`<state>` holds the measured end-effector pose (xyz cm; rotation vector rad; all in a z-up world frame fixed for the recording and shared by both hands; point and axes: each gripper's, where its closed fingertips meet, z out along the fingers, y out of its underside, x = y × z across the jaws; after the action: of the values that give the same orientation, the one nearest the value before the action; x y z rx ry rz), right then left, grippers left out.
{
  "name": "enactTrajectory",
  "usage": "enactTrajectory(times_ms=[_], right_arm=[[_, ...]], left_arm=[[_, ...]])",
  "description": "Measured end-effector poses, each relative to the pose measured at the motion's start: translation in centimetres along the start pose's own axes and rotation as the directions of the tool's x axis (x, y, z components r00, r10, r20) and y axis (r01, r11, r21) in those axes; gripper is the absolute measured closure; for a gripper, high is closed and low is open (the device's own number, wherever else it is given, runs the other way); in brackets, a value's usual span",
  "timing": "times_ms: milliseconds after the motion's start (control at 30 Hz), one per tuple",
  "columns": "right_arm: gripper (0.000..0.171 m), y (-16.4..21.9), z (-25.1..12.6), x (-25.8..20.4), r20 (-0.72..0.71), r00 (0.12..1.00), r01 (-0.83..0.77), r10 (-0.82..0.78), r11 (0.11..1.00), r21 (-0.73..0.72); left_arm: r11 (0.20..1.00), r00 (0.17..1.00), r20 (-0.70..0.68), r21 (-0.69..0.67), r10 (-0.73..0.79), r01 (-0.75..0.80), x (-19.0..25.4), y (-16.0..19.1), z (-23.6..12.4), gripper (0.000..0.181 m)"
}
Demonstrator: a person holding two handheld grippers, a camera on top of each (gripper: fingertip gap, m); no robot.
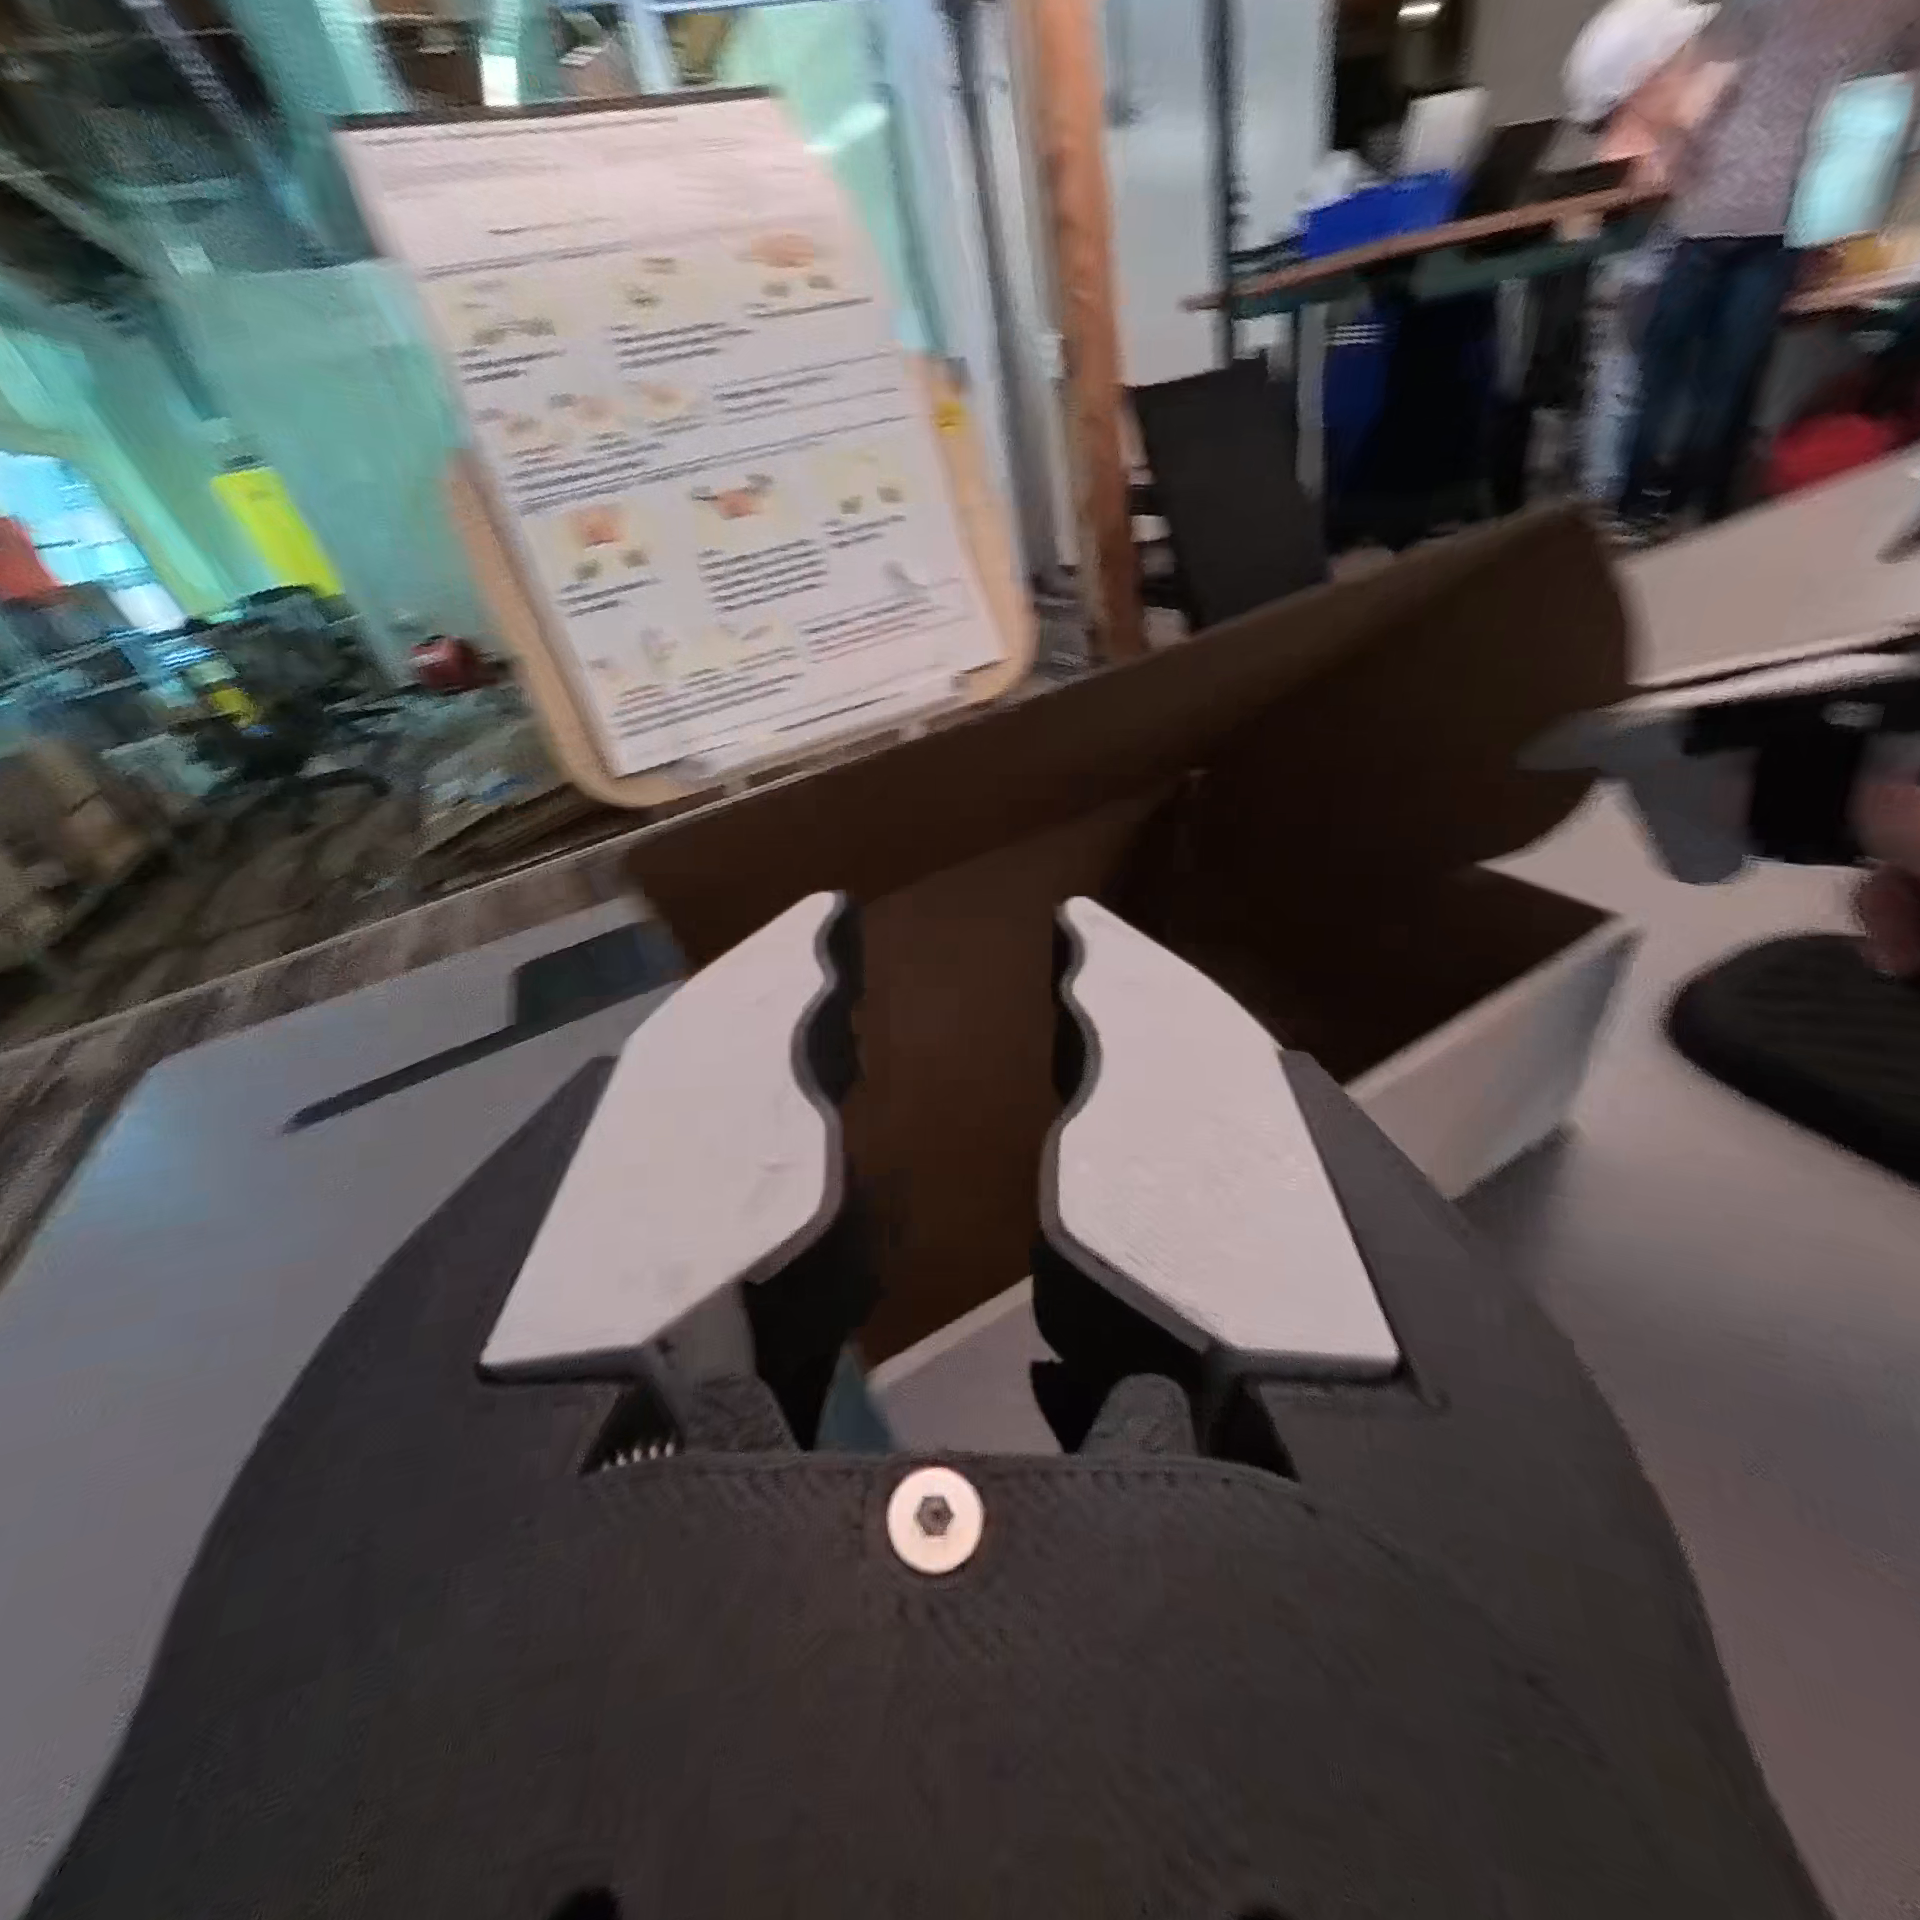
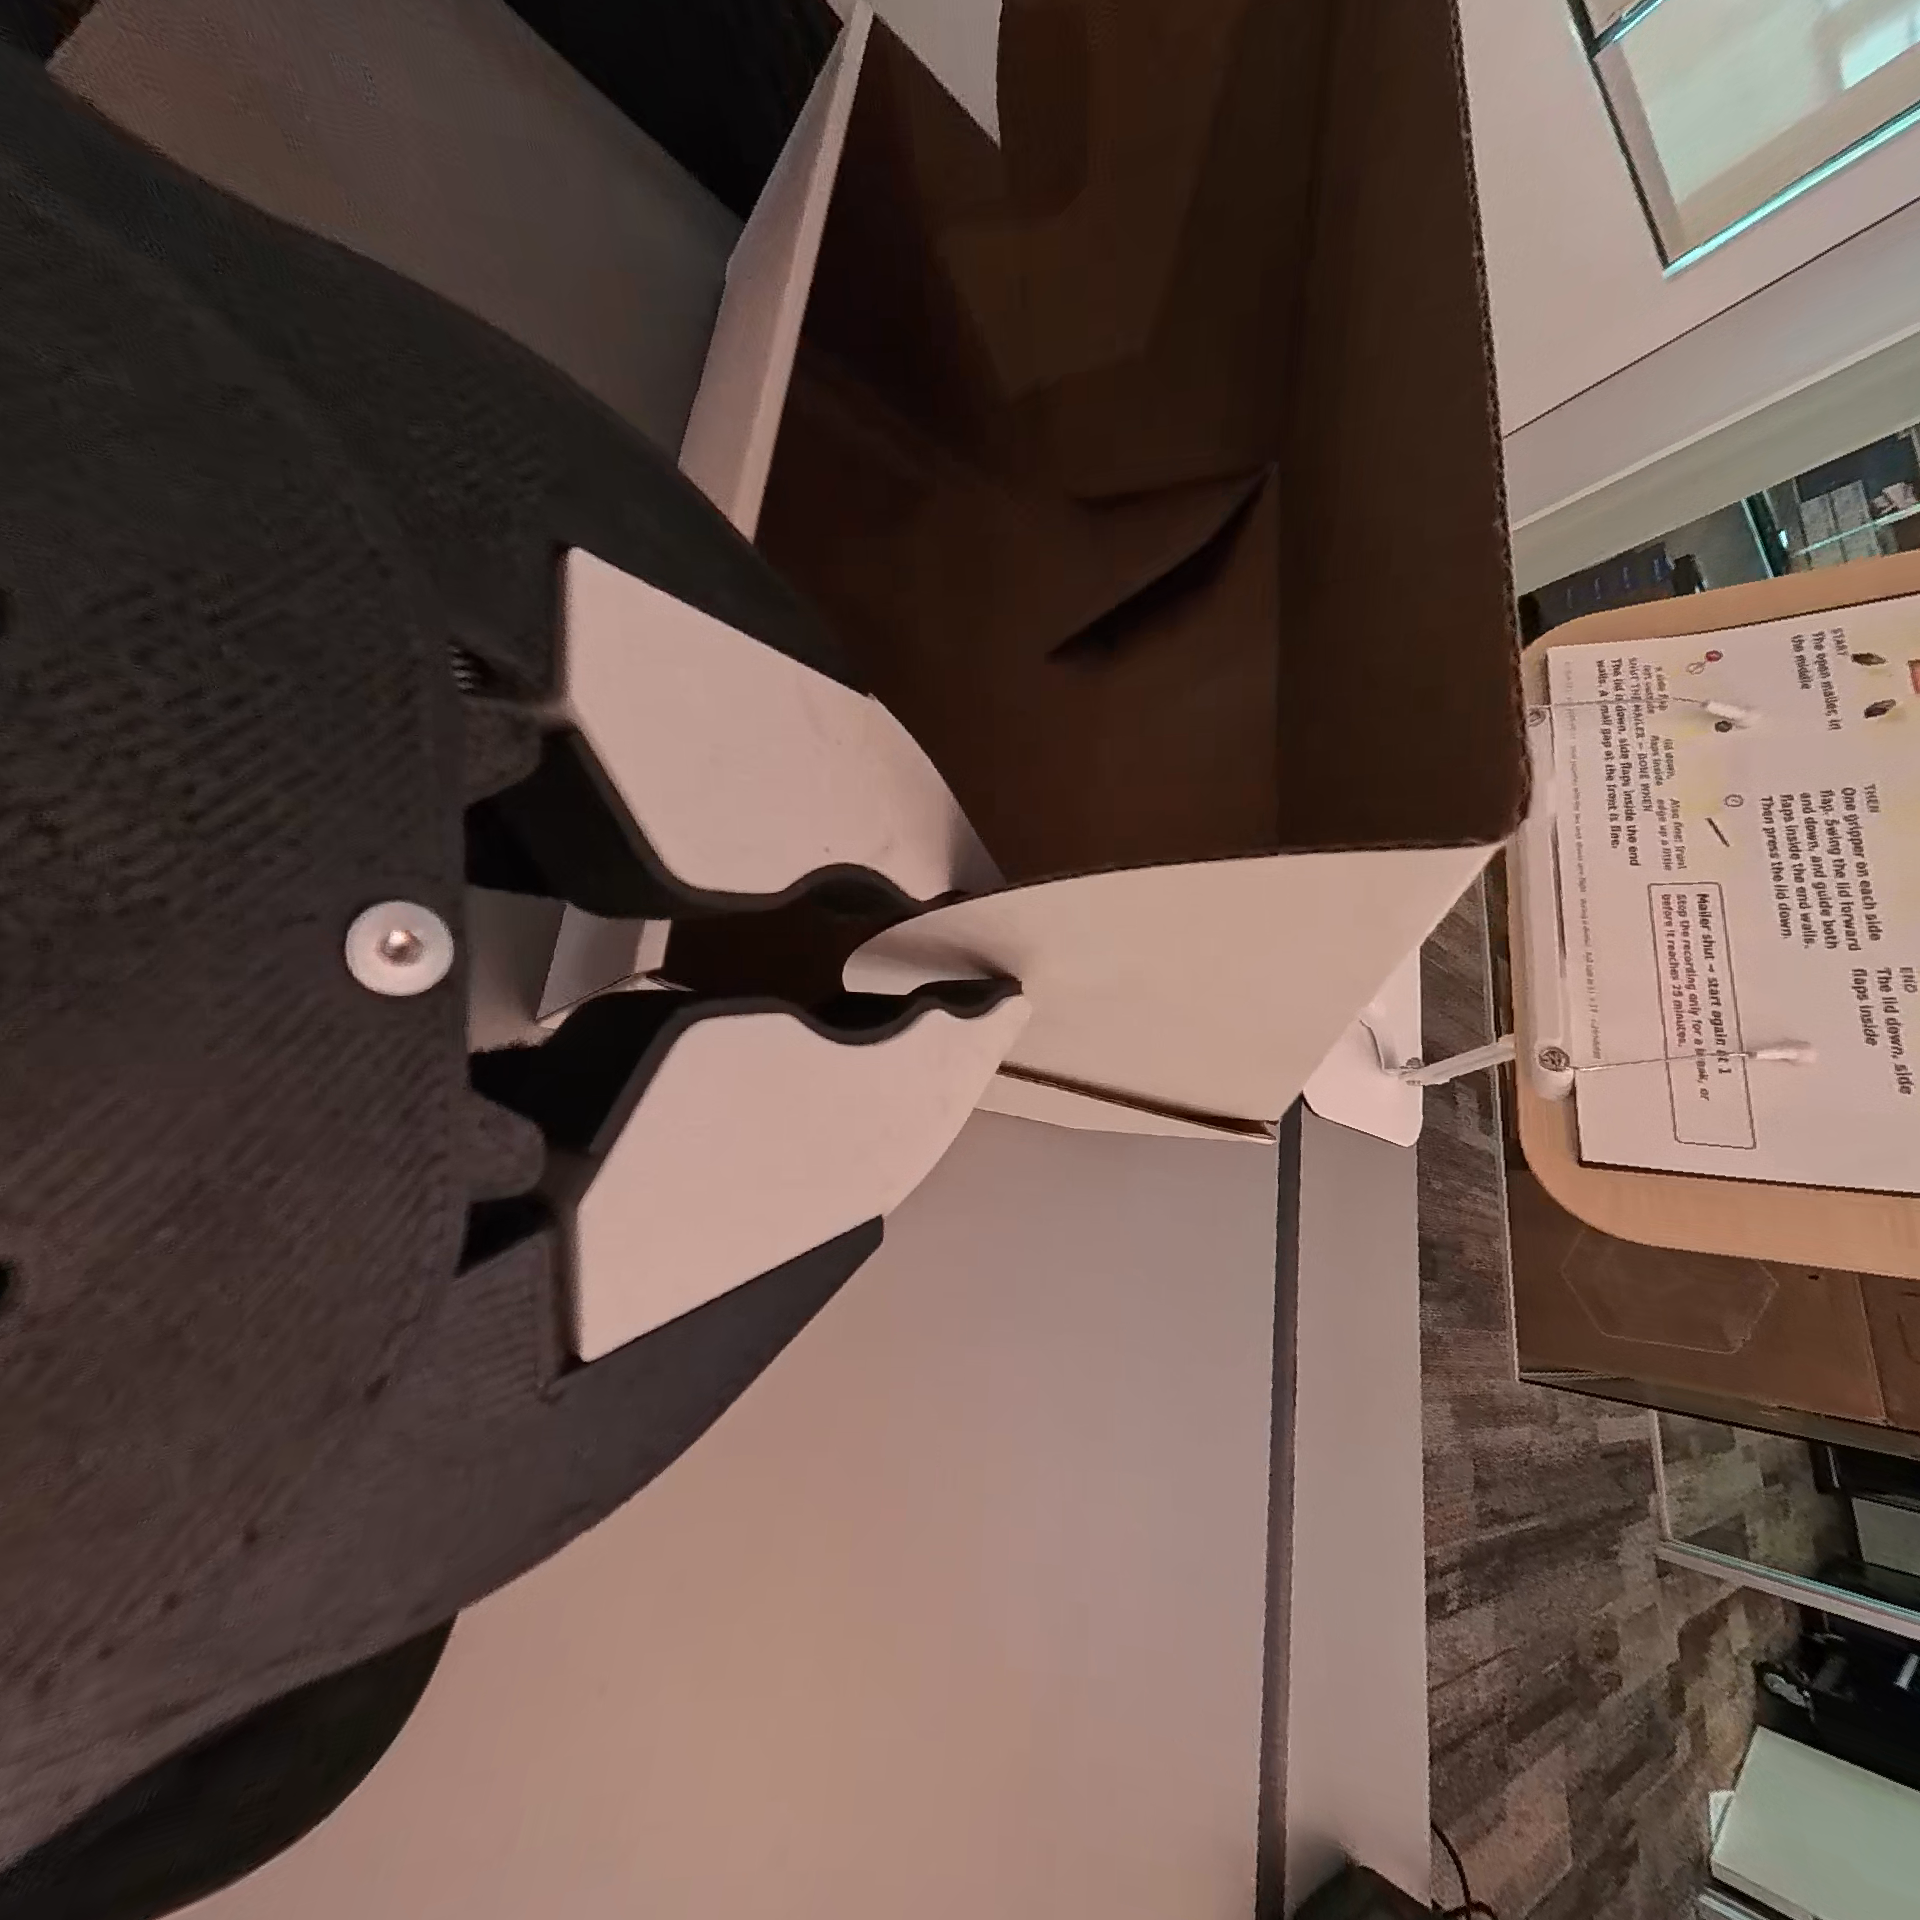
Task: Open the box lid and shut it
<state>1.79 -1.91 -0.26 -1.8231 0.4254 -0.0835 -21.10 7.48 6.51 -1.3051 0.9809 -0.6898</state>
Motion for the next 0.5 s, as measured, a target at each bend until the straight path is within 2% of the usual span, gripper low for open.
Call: enactTrajectory(times_ms=[67, 167, 267, 333, 367, 500], right_arm=[[0.162, 0.2, 0.0, 0.0, -0.001, 1.000, 0.001, -0.001, 1.000, -0.004], [0.162, 0.5, -0.1, -0.1, -0.009, 1.000, 0.010, -0.010, 1.000, -0.010], [0.163, 0.6, -0.3, 0.0, -0.021, 0.999, 0.029, -0.029, 0.999, -0.015], [0.163, 0.6, -0.6, 0.0, -0.023, 0.999, 0.044, -0.044, 0.999, -0.016], [0.163, 0.7, -0.7, 0.0, -0.023, 0.999, 0.048, -0.049, 0.999, -0.018], [0.163, 1.0, -1.0, 0.0, -0.026, 0.997, 0.078, -0.078, 0.997, -0.030]], left_arm=[[1.000, 0.990, 0.140, -0.028, 0.000, 0.004, -3.6, 1.2, -0.6, 0.134], [0.984, 0.986, 0.163, -0.165, -0.037, 0.065, -5.5, 4.8, 1.0, 0.120], [0.969, 0.988, 0.132, -0.220, -0.083, 0.110, -5.9, 7.1, 3.0, 0.136], [0.970, 0.991, 0.127, -0.230, -0.052, 0.081, -6.1, 7.6, 3.5, 0.170], [0.971, 0.989, 0.148, -0.233, -0.024, 0.058, -6.4, 7.7, 3.5, 0.175], [0.946, 0.986, 0.155, -0.323, 0.069, -0.015, -6.1, 9.2, 3.6, 0.175]])
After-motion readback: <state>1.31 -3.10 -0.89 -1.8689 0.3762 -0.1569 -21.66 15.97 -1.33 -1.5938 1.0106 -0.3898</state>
